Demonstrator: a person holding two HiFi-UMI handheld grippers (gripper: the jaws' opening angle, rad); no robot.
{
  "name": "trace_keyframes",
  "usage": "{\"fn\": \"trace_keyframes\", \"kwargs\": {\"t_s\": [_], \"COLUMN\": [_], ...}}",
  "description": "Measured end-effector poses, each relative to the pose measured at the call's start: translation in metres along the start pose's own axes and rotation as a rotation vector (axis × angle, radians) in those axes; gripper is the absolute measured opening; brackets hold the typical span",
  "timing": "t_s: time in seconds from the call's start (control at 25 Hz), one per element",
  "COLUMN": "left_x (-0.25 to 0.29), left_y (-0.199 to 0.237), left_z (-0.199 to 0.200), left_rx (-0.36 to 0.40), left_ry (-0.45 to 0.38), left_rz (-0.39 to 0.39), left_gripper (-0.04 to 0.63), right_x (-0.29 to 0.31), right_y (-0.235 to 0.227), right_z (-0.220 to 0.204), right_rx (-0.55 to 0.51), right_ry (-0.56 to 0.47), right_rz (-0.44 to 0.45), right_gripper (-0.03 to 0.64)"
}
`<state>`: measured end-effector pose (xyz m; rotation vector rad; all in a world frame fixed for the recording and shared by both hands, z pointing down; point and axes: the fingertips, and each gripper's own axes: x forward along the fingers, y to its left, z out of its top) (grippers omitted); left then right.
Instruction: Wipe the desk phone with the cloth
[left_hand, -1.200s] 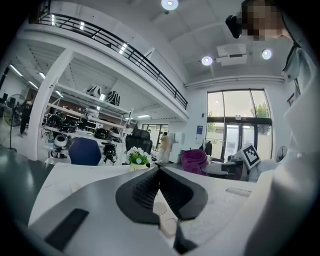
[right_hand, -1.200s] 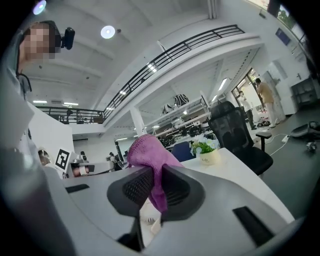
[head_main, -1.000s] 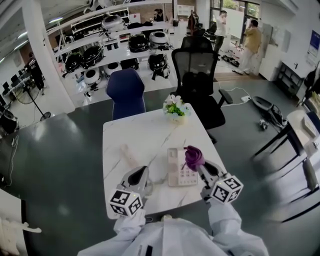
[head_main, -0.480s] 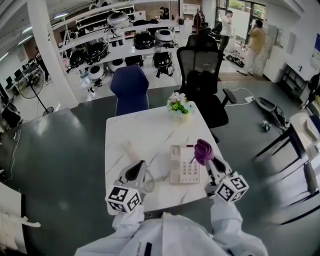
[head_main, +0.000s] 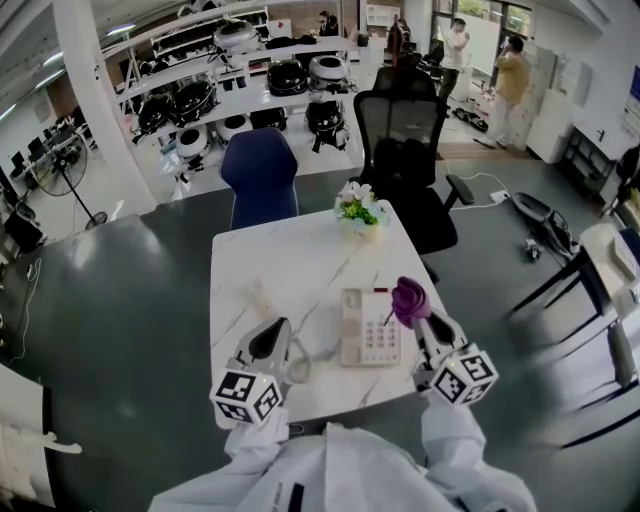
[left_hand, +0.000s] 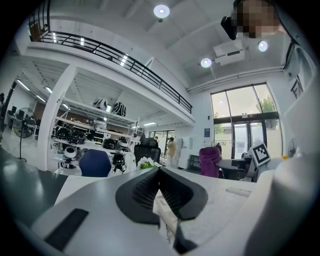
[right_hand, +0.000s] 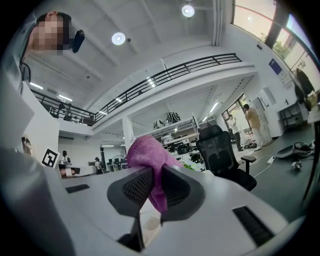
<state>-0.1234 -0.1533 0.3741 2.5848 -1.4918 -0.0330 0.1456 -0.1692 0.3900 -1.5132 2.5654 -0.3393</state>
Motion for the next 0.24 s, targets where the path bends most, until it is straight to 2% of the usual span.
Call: {"fn": "trace_keyframes", "kwargs": {"t_s": [0.24], "left_x": [0.0011], "left_y": [0.0048], "left_z": [-0.0033], "left_rx": [-0.008], "left_ry": [0.002], "left_rz": [0.005], "left_gripper": [-0.002], "right_x": [0.0011], "right_y": [-0.0019], "right_z": [-0.001], "right_rx": [-0.028], "right_ry": [-0.007], "right_rz": [-0.016], "right_gripper": [0.031]}}
